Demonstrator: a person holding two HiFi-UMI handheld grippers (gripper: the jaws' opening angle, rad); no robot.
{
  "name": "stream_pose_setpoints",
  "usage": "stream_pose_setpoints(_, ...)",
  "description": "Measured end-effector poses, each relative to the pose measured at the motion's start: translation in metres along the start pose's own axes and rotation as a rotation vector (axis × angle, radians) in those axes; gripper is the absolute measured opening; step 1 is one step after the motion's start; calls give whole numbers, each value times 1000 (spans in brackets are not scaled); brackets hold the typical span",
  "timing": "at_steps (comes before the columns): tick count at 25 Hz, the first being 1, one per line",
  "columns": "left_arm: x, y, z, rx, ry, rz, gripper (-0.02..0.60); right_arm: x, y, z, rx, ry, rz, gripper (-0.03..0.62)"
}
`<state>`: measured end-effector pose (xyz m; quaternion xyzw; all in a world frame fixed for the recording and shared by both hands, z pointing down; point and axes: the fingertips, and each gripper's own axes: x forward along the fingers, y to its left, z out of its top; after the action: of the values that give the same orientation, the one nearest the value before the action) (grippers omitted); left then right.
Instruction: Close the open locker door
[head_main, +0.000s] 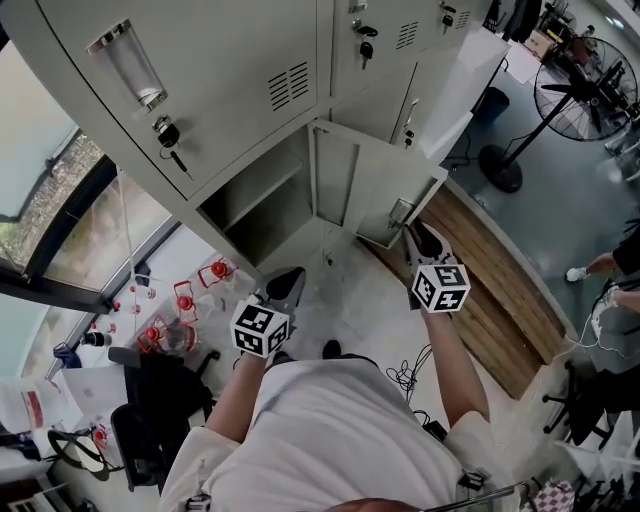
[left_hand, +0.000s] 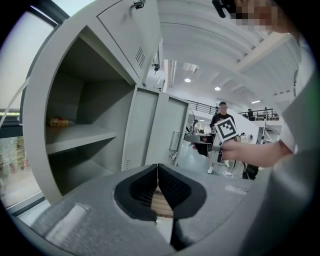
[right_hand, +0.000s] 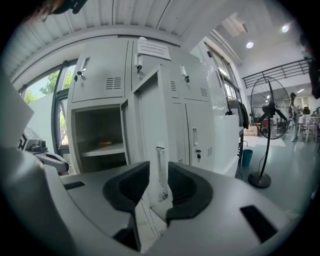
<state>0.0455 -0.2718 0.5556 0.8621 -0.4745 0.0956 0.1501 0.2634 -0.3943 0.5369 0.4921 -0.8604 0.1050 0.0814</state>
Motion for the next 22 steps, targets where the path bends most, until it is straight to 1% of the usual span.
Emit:
stream_pose_setpoints(5, 11, 2, 3, -6, -3, 24, 15, 10, -14, 6, 2, -8, 14, 104)
stream_pose_setpoints(17, 26, 6, 8, -27, -14, 54, 15, 24, -19, 10, -32, -13, 72, 104)
stream_pose_setpoints(22, 24, 11, 8, -33, -17, 60, 15, 27, -20, 12, -38, -22, 68, 106)
